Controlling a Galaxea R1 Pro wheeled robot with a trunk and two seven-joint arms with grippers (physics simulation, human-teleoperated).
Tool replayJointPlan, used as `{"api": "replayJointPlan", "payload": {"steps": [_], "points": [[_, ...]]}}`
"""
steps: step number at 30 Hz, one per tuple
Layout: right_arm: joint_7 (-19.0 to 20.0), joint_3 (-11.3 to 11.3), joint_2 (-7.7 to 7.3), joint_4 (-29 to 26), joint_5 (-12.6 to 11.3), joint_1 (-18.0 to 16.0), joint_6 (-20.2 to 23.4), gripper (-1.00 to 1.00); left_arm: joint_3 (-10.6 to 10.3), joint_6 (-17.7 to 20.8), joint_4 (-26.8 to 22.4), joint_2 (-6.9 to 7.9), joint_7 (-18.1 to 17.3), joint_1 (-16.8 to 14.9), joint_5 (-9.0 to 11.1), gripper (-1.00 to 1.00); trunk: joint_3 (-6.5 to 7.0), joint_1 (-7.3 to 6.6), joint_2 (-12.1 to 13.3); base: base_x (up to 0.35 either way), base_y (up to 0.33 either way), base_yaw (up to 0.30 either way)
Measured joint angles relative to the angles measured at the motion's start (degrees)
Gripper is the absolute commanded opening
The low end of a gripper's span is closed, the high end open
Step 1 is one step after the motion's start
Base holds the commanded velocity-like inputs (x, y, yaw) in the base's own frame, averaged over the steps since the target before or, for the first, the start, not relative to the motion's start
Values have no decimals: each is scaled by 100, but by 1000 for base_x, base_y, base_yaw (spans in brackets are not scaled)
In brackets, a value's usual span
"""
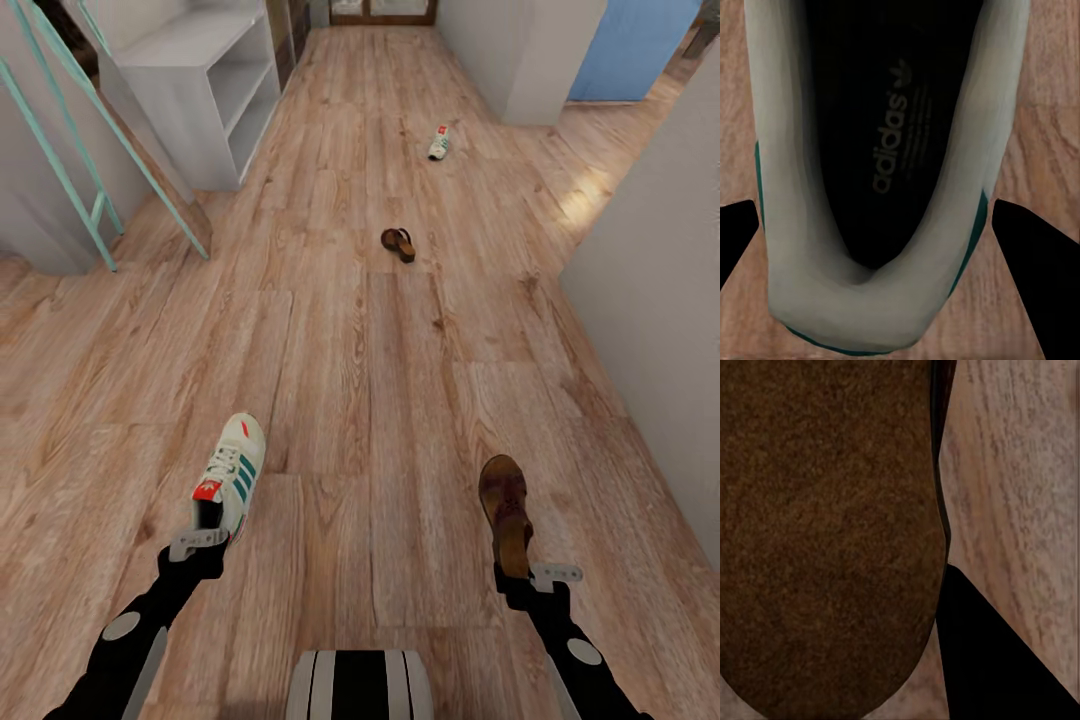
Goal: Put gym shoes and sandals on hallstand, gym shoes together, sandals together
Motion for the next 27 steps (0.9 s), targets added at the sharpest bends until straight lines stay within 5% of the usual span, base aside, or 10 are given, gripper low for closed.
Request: {"api": "replayJointPlan", "payload": {"steps": [7,16,27], "points": [[1,-11,-20,-24,1,533,-805,-100,74,-1234,1388,-2,35,61,33,-100,218,-18,9,0,0,0],[-14,-16,-15,-16,-16,1340,-1898,-100,571,-2910,3121,0,27,255,92,-100,499,-41,21,0,0,0],[-22,-42,-33,291,-26,1646,-2206,-100,630,-3305,3307,4,42,631,98,-100,843,-70,36,0,0,0]]}}
